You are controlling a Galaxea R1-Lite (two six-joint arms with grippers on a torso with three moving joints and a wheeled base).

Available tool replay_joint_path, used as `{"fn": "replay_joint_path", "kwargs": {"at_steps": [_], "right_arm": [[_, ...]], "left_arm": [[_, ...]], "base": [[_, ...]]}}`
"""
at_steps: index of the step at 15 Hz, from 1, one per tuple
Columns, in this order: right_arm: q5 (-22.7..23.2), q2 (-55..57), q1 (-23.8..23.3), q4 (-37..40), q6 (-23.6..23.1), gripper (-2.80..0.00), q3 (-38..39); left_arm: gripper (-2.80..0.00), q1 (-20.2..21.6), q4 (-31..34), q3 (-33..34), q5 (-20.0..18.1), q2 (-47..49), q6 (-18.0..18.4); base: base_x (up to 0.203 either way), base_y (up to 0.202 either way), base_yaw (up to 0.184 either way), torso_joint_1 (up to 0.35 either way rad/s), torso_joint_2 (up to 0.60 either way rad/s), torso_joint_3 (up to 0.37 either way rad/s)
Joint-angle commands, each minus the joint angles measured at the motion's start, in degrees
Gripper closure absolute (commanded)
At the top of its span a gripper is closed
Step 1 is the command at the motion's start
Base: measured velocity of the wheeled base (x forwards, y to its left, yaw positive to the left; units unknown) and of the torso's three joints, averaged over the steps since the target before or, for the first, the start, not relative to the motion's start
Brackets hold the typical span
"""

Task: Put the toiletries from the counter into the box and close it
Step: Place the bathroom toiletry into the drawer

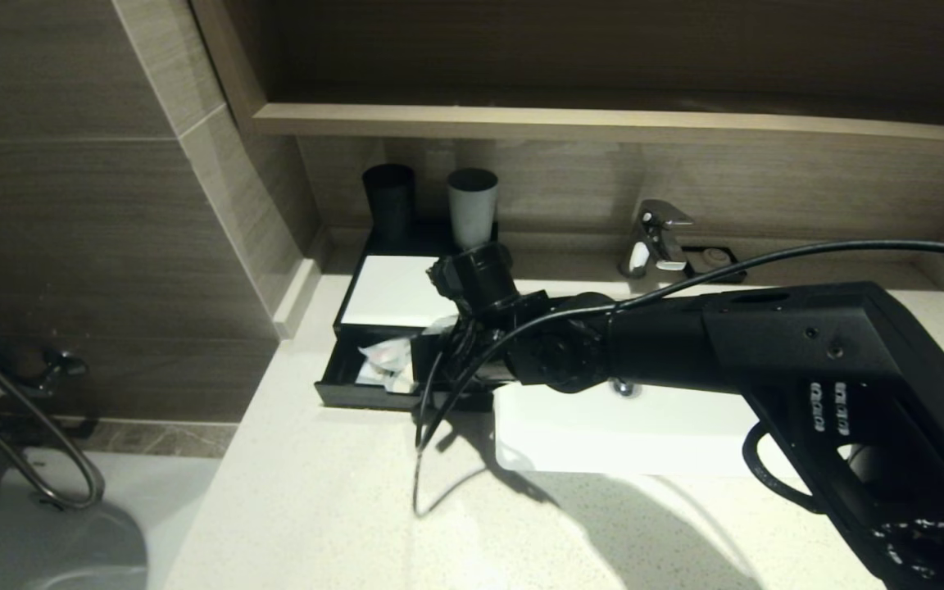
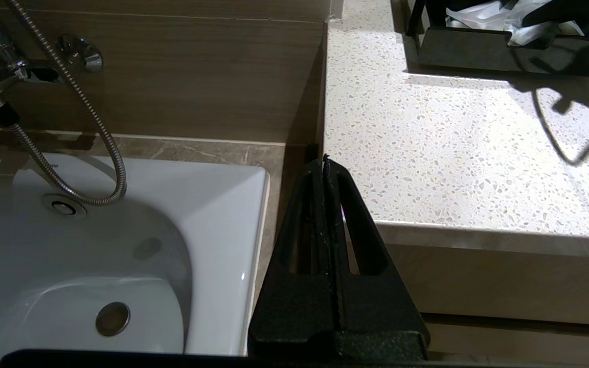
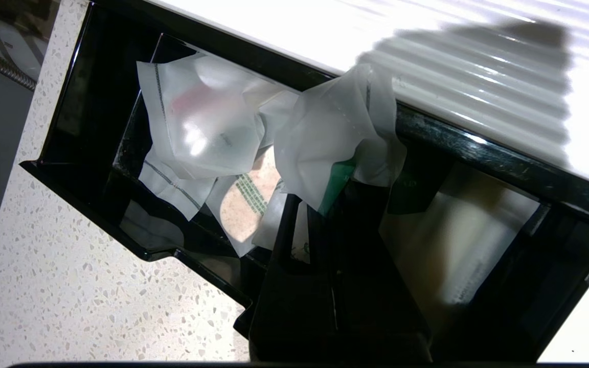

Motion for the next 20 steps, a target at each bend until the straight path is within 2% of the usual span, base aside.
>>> {"fn": "replay_joint_path", "kwargs": {"at_steps": [1, 2, 20], "right_arm": [[-0.1, -0.3, 0.0, 0.2, 0.0, 0.0, 0.0], [-0.1, -0.4, 0.1, 0.3, 0.0, -2.8, 0.0], [-1.3, -7.0, 0.3, 2.0, 0.6, -2.8, 0.8]], "left_arm": [[0.0, 0.0, 0.0, 0.0, 0.0, 0.1, 0.0], [0.0, 0.0, 0.0, 0.0, 0.0, 0.0, 0.0], [0.0, 0.0, 0.0, 0.0, 0.0, 0.0, 0.0]], "base": [[0.0, 0.0, 0.0, 0.0, 0.0, 0.0], [0.0, 0.0, 0.0, 0.0, 0.0, 0.0], [0.0, 0.0, 0.0, 0.0, 0.0, 0.0]]}}
